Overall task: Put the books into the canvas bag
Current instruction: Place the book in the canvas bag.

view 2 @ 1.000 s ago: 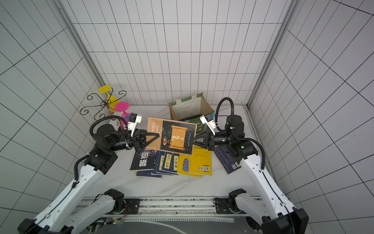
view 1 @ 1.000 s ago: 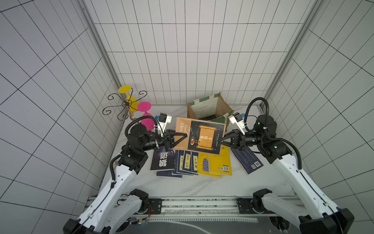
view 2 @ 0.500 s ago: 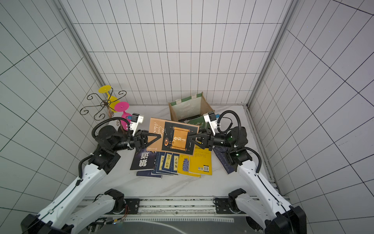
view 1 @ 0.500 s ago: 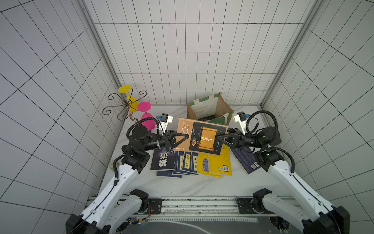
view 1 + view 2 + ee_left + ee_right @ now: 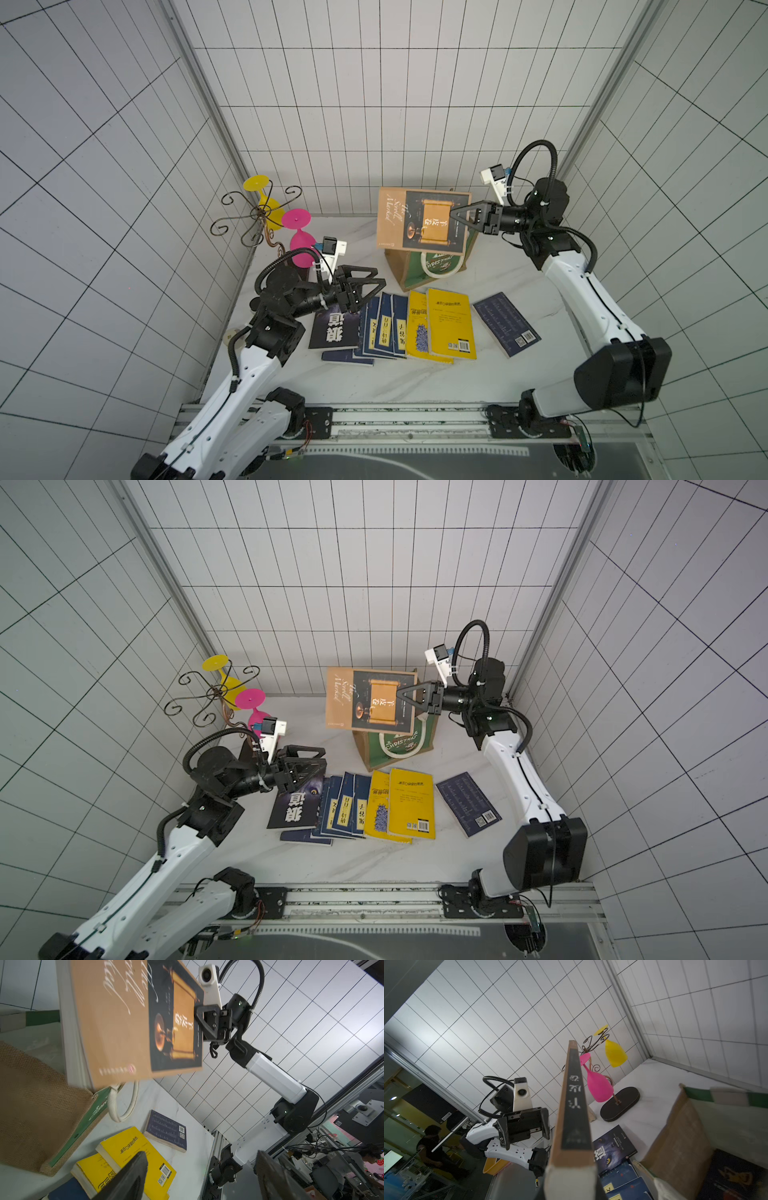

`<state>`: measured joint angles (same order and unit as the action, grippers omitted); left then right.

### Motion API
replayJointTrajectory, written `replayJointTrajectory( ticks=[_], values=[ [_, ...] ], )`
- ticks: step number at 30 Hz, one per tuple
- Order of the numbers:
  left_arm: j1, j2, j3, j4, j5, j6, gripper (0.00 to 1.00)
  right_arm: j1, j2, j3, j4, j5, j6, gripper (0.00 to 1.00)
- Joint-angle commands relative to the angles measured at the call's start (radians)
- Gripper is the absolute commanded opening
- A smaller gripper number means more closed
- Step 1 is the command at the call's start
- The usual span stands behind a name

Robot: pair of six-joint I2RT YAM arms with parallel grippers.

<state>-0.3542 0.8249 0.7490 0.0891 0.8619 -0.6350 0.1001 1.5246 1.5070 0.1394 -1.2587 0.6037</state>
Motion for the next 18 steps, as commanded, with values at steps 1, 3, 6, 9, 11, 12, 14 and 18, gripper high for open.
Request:
replayJointTrajectory(
  ticks=[1, 3, 6, 9, 11, 12, 14, 18],
  values=[
    [0.017, -0.037, -0.005, -0.177, -0.052, 0.121, 0.84, -0.088, 0.063, 0.194, -0.024, -0.092, -0.020, 0.00],
    [0.026, -0.047, -0.003, -0.234, -0.055, 0.155, 0.85, -0.121, 0.142, 0.277, -0.017, -0.133, -0.008, 0.00],
    [0.031, -0.053, -0.003, -0.278, -0.053, 0.190, 0.85, -0.160, 0.260, 0.383, -0.019, -0.187, 0.028, 0.00],
    [0.032, -0.046, -0.003, -0.289, -0.054, 0.207, 0.85, -0.188, 0.330, 0.432, -0.021, -0.223, 0.044, 0.00],
    [0.032, -0.042, -0.005, -0.286, -0.054, 0.209, 0.85, -0.199, 0.347, 0.435, -0.021, -0.247, 0.043, 0.00],
    [0.032, -0.039, -0.006, -0.280, -0.056, 0.206, 0.85, -0.205, 0.351, 0.431, -0.020, -0.251, 0.039, 0.00],
    [0.032, -0.034, -0.012, -0.267, -0.056, 0.202, 0.85, -0.216, 0.353, 0.417, -0.021, -0.240, 0.040, 0.00],
    [0.032, -0.019, -0.018, -0.243, -0.048, 0.190, 0.85, -0.221, 0.373, 0.412, -0.022, -0.184, 0.046, 0.00]
  ],
)
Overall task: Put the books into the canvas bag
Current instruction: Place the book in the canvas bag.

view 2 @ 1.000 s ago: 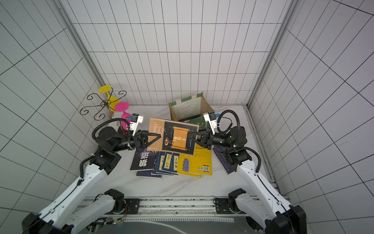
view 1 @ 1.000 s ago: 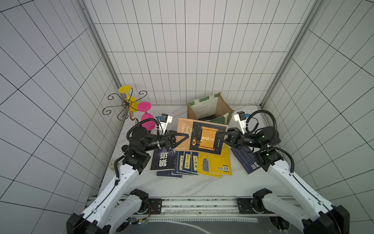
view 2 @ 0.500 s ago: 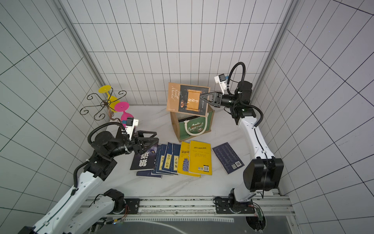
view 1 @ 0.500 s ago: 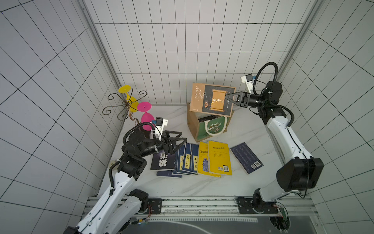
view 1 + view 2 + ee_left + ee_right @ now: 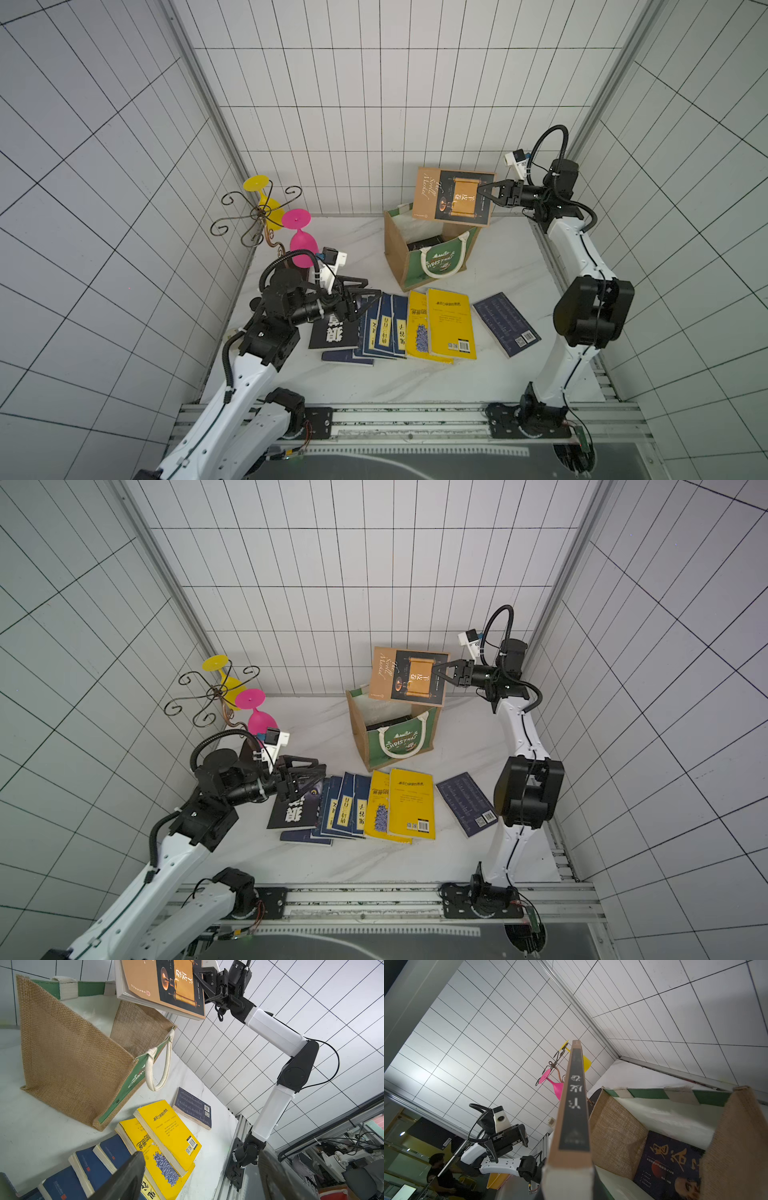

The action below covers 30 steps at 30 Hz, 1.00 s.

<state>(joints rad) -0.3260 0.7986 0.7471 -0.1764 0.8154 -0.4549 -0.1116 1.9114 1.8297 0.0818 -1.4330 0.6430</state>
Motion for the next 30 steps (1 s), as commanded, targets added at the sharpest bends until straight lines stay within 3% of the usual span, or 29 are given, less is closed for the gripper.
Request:
replayJointTrajectory(
  ticks=[1, 3, 6, 10, 15, 18, 21, 26, 30],
  values=[
    [0.004, 0.009, -0.018, 0.026, 0.000, 0.008, 0.85, -0.002, -0.007, 0.099, 0.030, 0.010, 0.006, 0.00],
    [0.004, 0.011, -0.022, 0.034, 0.002, 0.003, 0.85, 0.023, 0.019, 0.168, -0.064, 0.051, -0.050, 0.00],
    [0.004, 0.007, -0.018, 0.031, 0.001, 0.002, 0.85, 0.074, 0.067, 0.366, -0.364, 0.200, -0.293, 0.00],
    [0.003, -0.005, -0.018, 0.024, -0.005, 0.000, 0.85, 0.114, 0.100, 0.475, -0.437, 0.337, -0.346, 0.00],
    [0.004, -0.032, -0.020, -0.012, -0.021, 0.020, 0.85, 0.103, 0.166, 0.642, -0.621, 0.378, -0.432, 0.00],
    [0.004, -0.026, -0.027, -0.010, -0.021, 0.021, 0.85, 0.111, 0.154, 0.632, -0.682, 0.425, -0.506, 0.00],
    [0.005, -0.017, -0.029, 0.011, -0.018, 0.008, 0.85, 0.164, 0.123, 0.639, -0.728, 0.550, -0.599, 0.00],
    [0.005, -0.001, -0.015, 0.032, -0.012, -0.004, 0.85, 0.212, 0.099, 0.667, -0.740, 0.647, -0.617, 0.00],
    [0.003, -0.008, -0.021, 0.023, -0.014, -0.002, 0.85, 0.241, 0.107, 0.736, -0.859, 0.739, -0.664, 0.00]
  ],
)
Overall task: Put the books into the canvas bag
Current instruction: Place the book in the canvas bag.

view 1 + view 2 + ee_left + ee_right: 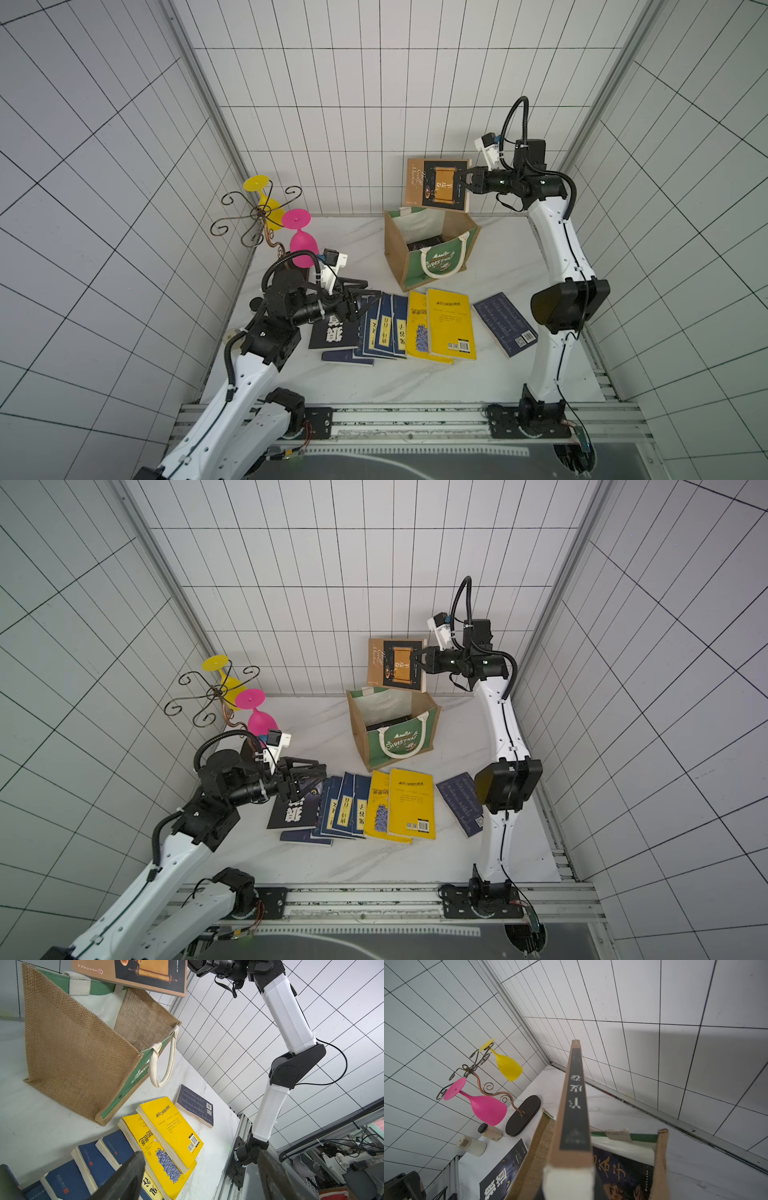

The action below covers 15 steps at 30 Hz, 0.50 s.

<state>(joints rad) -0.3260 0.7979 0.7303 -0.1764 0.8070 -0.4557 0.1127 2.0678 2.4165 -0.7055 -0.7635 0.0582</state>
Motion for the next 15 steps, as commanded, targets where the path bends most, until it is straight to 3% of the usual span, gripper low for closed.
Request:
replayJointTrajectory(
  ticks=[1, 4, 9, 15],
  values=[
    [0.004, -0.009, -0.010, 0.023, -0.005, 0.001, 0.85, 0.025, -0.052, 0.149, -0.103, 0.084, -0.098, 0.00],
    [0.004, -0.009, -0.019, 0.023, -0.004, 0.002, 0.85, 0.058, -0.109, 0.075, -0.156, 0.146, -0.164, 0.00],
    [0.005, -0.014, -0.023, 0.029, -0.006, 0.002, 0.85, 0.075, -0.292, -0.142, -0.068, 0.142, -0.194, 0.00],
    [0.005, -0.014, -0.037, 0.053, -0.001, -0.009, 0.85, 0.074, -0.382, -0.260, -0.102, 0.131, -0.206, 0.00]
  ],
)
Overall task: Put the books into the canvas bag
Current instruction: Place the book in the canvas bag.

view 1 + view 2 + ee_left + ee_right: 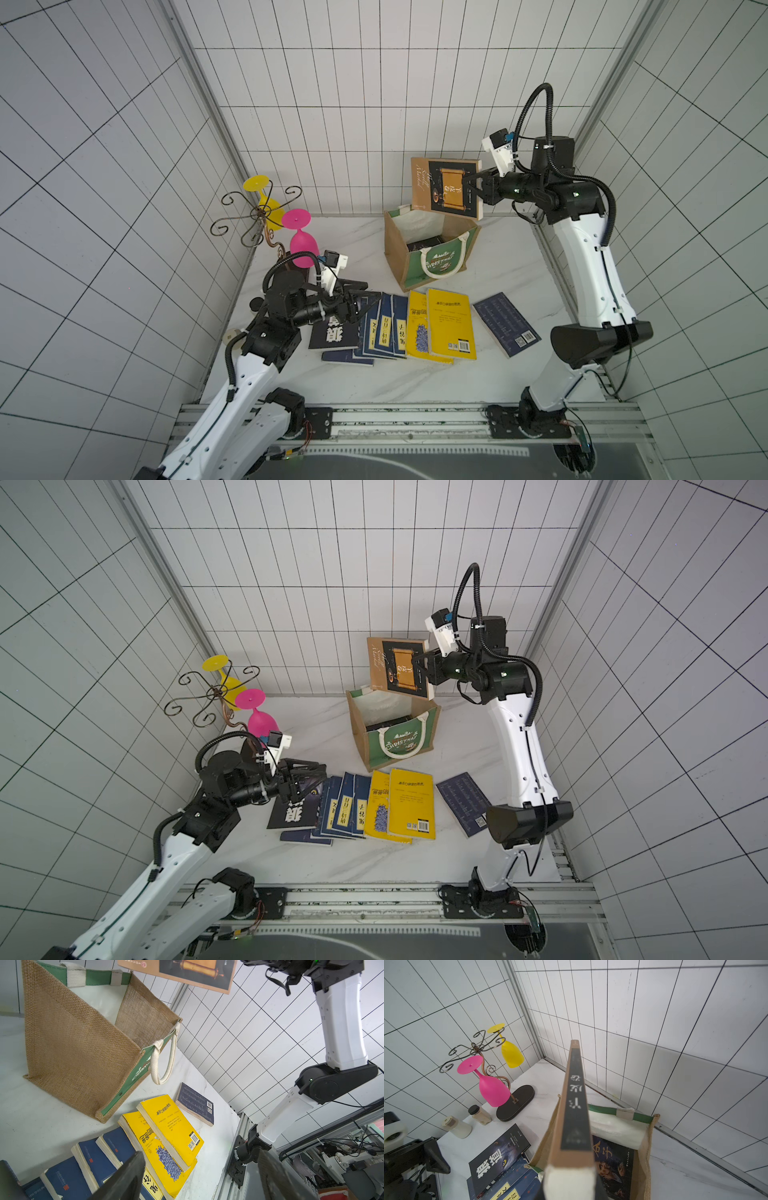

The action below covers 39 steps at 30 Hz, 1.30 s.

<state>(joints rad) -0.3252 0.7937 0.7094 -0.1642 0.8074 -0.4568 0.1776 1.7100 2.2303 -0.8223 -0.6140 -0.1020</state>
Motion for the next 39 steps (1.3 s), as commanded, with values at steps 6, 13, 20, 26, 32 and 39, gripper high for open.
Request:
replayJointTrajectory(
  ticks=[6, 13, 20, 26, 32, 39],
  values=[
    [0.004, -0.014, -0.016, 0.042, 0.001, -0.008, 0.85, 0.013, 0.026, -0.143, -0.110, 0.005, -0.060, 0.00],
    [0.003, -0.014, -0.021, 0.046, 0.002, -0.008, 0.85, 0.036, 0.068, -0.152, -0.143, 0.083, -0.061, 0.00],
    [0.004, -0.017, -0.020, 0.044, -0.002, -0.005, 0.85, 0.109, 0.243, -0.037, -0.224, 0.139, -0.077, 0.00],
    [0.004, -0.034, -0.022, 0.015, -0.019, 0.015, 0.85, 0.143, 0.392, 0.059, -0.266, 0.142, -0.077, 0.00],
    [0.004, -0.028, -0.019, 0.019, -0.020, 0.015, 0.85, 0.142, 0.468, 0.139, -0.238, 0.283, -0.024, 0.12],
    [0.003, 0.003, -0.017, 0.040, -0.017, 0.007, 0.85, 0.134, 0.436, 0.181, -0.134, 0.396, 0.008, 0.49]
  ],
)
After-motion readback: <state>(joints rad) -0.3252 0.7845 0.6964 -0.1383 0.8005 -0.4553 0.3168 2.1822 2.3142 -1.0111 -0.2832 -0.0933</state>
